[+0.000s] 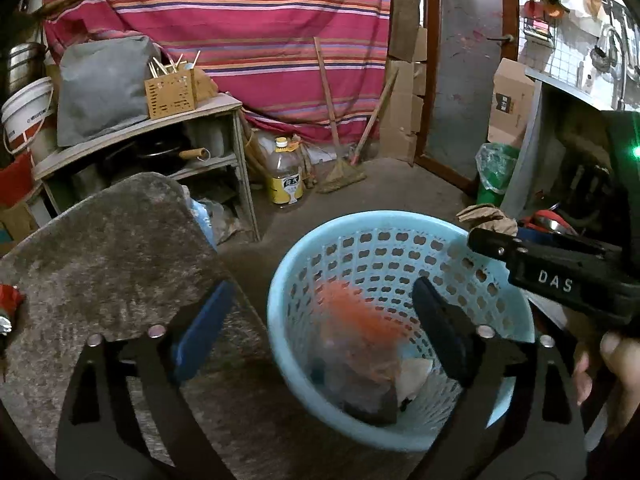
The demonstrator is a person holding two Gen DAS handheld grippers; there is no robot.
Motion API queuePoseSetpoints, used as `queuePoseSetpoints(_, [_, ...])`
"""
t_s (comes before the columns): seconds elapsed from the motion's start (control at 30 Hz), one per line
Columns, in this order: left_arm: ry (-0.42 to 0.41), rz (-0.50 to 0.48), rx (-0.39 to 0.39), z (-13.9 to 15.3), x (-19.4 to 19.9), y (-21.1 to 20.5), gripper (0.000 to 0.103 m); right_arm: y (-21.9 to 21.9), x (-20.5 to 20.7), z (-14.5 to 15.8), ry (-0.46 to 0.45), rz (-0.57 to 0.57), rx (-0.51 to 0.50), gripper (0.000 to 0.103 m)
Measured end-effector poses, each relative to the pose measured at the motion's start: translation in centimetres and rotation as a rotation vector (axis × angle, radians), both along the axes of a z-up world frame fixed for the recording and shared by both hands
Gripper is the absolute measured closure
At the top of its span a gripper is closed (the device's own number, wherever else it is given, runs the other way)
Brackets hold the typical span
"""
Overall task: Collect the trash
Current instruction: 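Return to the table and grasp the second crumpled brown paper with the left tool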
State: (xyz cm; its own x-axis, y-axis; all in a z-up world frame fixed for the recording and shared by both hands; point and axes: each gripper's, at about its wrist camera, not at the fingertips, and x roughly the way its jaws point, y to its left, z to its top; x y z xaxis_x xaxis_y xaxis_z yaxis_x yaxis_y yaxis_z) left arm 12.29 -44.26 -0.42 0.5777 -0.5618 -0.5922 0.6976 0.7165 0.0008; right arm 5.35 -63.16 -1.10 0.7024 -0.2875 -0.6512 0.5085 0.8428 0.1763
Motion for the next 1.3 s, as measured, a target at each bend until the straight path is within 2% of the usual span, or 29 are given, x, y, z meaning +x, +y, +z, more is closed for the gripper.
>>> queuePoseSetpoints(0.17, [-0.02,0.03,0.014,0.3,0.4,1.8,0.012,0.6,0.5,0.1,-0.001,0.006,0.001,0.052])
queuePoseSetpoints(0.4, [-0.065,0.152,0.013,1.3,2.3,7.4,0.006,3.3,2.5,0.2,0.027,0.042,-0.038,0.051])
queuePoseSetpoints(0.47, [-0.061,0.184,0.004,1.6,3.0,9.3,0.005,4.1,3.0,0.1,0.034,0.045,-0.043,0.044])
queuePoseSetpoints(0.5, [-0.052,0.21,-0.005,1.7,3.6,10.9,0.006,4.4,3.1,0.1,0.034,0.045,-0.04,0.033])
queuePoseSetpoints(0.53, [-0.048,0.224,-0.008,1.7,3.8,11.7,0.005,4.9,3.2,0.1,0.034,0.035,-0.04,0.026])
queuePoseSetpoints(0.67, [-0.078,0.292,0.035,1.3,4.9,16.1,0.005,6.1,3.3,0.8,0.019,0.028,-0.035,0.02])
queuePoseSetpoints(0.8, [-0.124,0.37,0.092,0.8,6.3,20.8,0.005,9.0,4.5,1.8,0.0,0.047,-0.083,0.012])
queuePoseSetpoints(0.97, [-0.145,0.492,0.116,0.5,8.9,26.5,0.005,12.9,7.2,2.1,0.013,0.112,-0.11,0.011])
queuePoseSetpoints(1.1, [-0.115,0.53,0.082,0.2,10.7,30.3,0.006,16.1,9.4,1.7,0.03,0.162,-0.126,0.011])
queuePoseSetpoints(1.3, [-0.076,0.59,0.105,-1.5,13.4,34.3,0.007,18.9,11.7,1.0,0.063,0.197,-0.139,0.008])
